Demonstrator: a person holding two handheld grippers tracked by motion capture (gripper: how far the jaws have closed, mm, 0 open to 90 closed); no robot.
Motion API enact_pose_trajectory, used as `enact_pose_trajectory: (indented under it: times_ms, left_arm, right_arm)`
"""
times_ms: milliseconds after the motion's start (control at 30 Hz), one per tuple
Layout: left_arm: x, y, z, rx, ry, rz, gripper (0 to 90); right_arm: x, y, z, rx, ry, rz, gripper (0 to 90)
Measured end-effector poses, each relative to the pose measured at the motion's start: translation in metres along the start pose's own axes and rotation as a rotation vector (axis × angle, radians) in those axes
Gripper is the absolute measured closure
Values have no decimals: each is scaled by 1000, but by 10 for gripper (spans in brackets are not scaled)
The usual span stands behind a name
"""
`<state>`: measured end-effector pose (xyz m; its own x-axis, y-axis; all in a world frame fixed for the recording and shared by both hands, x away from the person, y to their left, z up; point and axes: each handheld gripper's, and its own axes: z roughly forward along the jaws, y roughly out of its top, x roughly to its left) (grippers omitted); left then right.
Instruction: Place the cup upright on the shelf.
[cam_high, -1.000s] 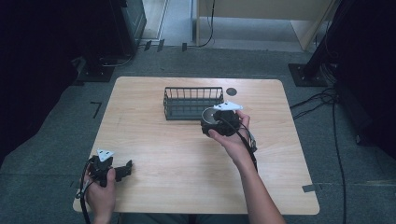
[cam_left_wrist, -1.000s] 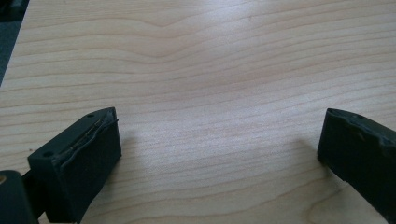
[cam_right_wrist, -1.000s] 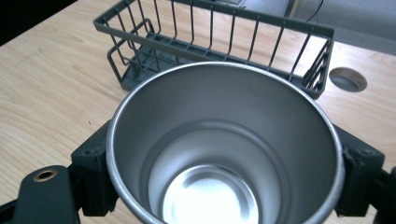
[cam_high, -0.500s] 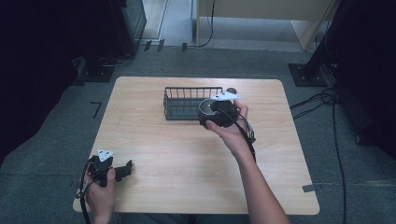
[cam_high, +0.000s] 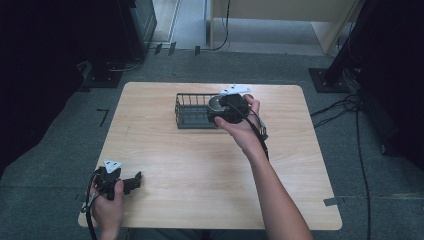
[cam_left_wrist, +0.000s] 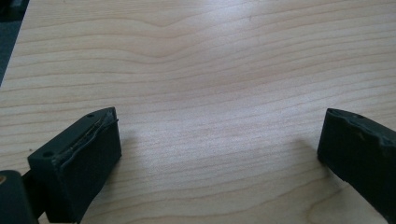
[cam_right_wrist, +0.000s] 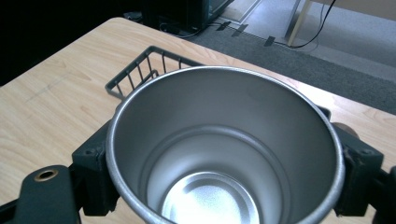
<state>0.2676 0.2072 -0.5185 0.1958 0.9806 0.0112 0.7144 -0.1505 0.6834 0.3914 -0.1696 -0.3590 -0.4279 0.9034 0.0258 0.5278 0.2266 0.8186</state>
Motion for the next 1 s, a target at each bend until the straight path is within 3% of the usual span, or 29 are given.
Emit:
enact_pose_trajectory:
  times_ms: [467, 1000]
  left_arm:
    - [0, 0, 0, 0, 0, 0, 0]
    - [0, 0, 0, 1, 0, 0, 0]
  right_arm:
    - [-5, 19, 30, 15, -27, -11, 158]
    - [-15, 35, 70, 20, -79, 13, 161]
